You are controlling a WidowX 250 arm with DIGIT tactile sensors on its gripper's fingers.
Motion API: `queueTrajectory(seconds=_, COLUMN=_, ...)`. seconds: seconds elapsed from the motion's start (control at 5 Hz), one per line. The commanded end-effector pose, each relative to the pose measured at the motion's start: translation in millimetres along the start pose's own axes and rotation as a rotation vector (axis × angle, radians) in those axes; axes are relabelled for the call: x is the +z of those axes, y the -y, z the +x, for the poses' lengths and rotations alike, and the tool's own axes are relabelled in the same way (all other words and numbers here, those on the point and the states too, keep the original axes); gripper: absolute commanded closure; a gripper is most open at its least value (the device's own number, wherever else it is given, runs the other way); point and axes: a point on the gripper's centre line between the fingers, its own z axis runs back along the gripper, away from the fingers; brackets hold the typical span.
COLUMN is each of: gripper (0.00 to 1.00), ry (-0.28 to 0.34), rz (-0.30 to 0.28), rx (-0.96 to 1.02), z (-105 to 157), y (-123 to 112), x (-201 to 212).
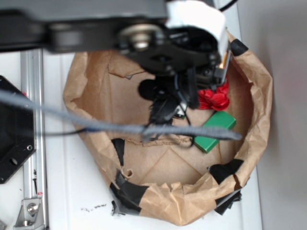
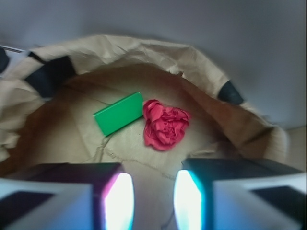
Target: Grab the red paper.
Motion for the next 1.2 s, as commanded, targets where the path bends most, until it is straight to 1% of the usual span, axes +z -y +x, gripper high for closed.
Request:
queueTrajectory(seconds=0.0, gripper=0.0, ry=-0.026, rz=0.033, rx=-0.101, z=18, y=-5, x=-66)
queueTrajectory(seconds=0.2, gripper=0.0, ry=-0.079, rz=-0.003, rx=-0.169, z=16, y=8, x=-102)
queueTrajectory(seconds=0.4, gripper=0.0, ry=-0.086, rz=-0.041, rx=-0.209, z=12, y=22, x=-115)
queueTrajectory(seconds=0.6, gripper=0.0, ry=-0.082, rz=-0.046, rx=-0.193, z=12, y=24, x=-115)
queueTrajectory(seconds=0.8, gripper=1.0, ry=-0.077, rz=-0.032, rx=-0.175, z=12, y=20, x=-112)
queueTrajectory(seconds=1.0, gripper=1.0, ry=-0.051, rz=-0.017, rx=-0.141, z=15, y=12, x=-100)
